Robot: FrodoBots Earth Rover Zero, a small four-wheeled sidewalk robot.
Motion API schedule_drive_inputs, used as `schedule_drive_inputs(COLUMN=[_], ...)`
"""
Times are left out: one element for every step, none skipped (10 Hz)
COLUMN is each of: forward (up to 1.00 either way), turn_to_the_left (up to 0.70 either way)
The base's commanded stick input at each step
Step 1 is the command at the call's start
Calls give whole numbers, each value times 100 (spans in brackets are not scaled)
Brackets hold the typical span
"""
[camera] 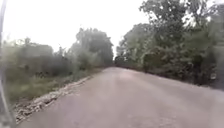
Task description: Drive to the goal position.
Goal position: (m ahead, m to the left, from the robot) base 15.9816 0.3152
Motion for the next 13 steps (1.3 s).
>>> schedule_drive_inputs(forward=[70, 70, 70, 70, 70, 70, 70, 70, 70, 70, 70, 70, 70], turn_to_the_left=[0, 0, 0, 0, 0, 0, 0, 0, 0, 0, 0, 0, 0])
